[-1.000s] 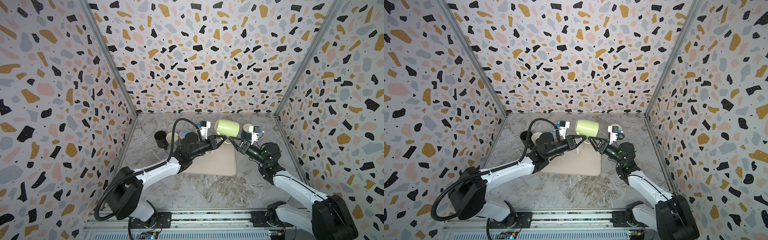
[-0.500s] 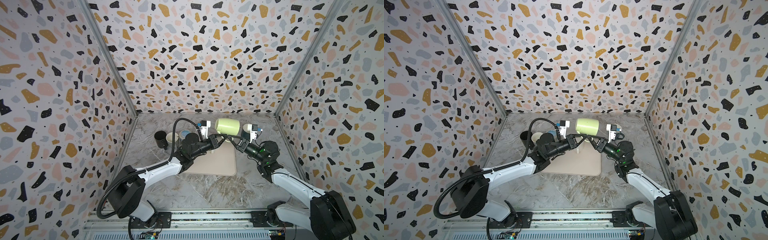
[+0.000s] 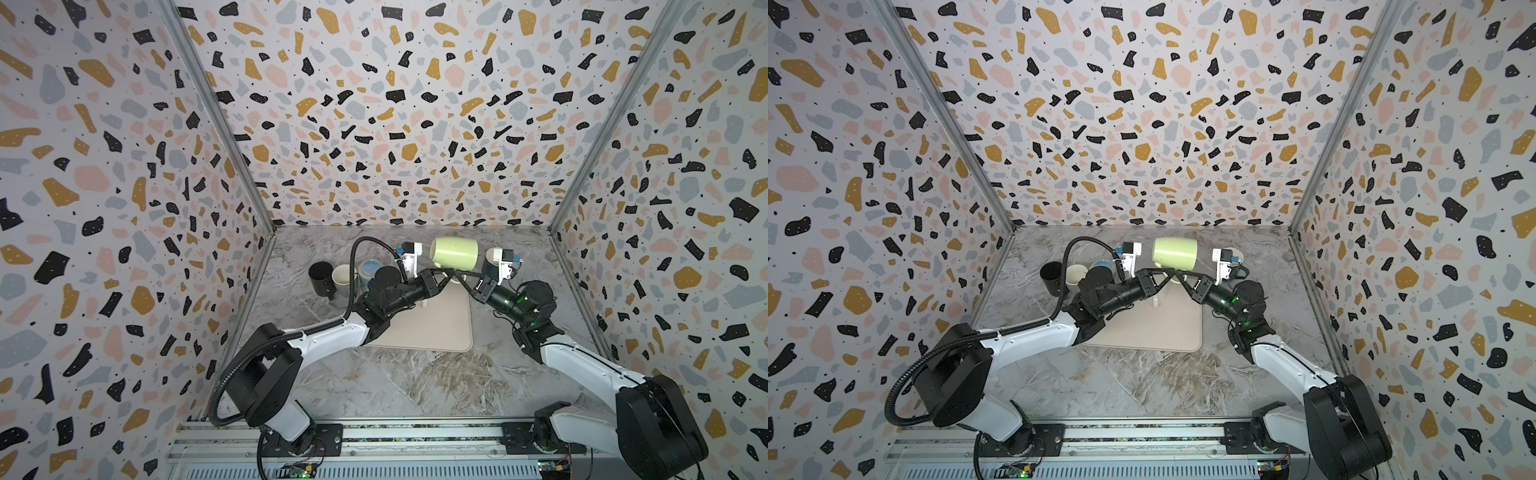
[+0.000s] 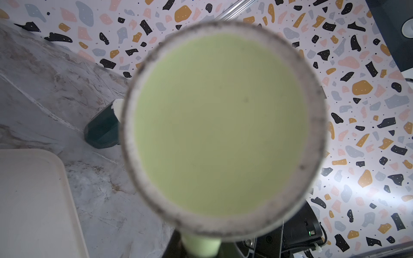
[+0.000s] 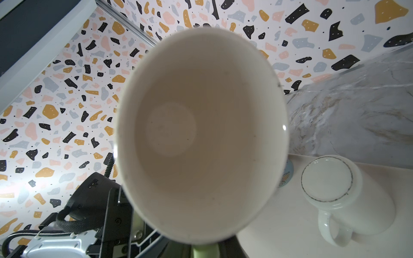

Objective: Turn the mug right side up
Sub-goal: Place the mug at the top-right of the table.

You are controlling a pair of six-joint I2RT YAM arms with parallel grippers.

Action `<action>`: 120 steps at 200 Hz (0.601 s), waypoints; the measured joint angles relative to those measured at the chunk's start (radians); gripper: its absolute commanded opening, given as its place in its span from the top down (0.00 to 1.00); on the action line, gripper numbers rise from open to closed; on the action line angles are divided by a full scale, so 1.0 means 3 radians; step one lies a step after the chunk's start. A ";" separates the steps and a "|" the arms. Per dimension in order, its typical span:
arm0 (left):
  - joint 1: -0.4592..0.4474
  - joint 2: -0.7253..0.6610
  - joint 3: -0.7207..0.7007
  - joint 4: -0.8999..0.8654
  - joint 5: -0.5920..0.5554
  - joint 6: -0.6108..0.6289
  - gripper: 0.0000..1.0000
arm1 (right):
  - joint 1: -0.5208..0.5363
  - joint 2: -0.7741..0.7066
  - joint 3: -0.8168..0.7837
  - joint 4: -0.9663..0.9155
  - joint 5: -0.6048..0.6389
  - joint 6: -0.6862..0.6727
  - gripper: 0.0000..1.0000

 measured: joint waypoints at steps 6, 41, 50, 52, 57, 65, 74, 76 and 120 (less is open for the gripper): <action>-0.0010 0.0000 0.0008 -0.0029 0.0003 0.0029 0.38 | 0.0005 0.0000 0.0000 -0.0015 0.0001 -0.0013 1.00; -0.0056 -0.0004 0.0027 -0.0137 0.0014 0.0163 0.00 | 0.0006 0.0001 0.0000 -0.0219 0.0011 -0.0072 1.00; -0.0057 -0.0006 0.0027 -0.0160 0.0015 0.0195 0.00 | 0.0006 0.0001 0.0000 -0.0251 0.0018 -0.0086 1.00; -0.0057 -0.0006 0.0027 -0.0164 0.0015 0.0198 0.00 | 0.0006 0.0001 0.0000 -0.0254 0.0019 -0.0089 1.00; -0.0057 -0.0006 0.0027 -0.0170 0.0014 0.0214 0.00 | 0.0006 0.0001 0.0000 -0.0266 0.0023 -0.0094 1.00; -0.0057 -0.0006 0.0027 -0.0179 0.0014 0.0228 0.00 | 0.0006 0.0001 0.0000 -0.0277 0.0031 -0.0103 1.00; -0.0057 -0.0006 0.0029 -0.0197 0.0014 0.0243 0.00 | 0.0006 0.0000 0.0000 -0.0298 0.0034 -0.0113 1.00; -0.0057 -0.0006 0.0029 -0.0201 0.0014 0.0244 0.00 | 0.0006 0.0000 0.0000 -0.0301 0.0037 -0.0116 1.00; -0.0057 -0.0008 0.0056 -0.0338 -0.0008 0.0310 0.00 | 0.0005 -0.0018 0.0000 -0.0403 0.0070 -0.0155 1.00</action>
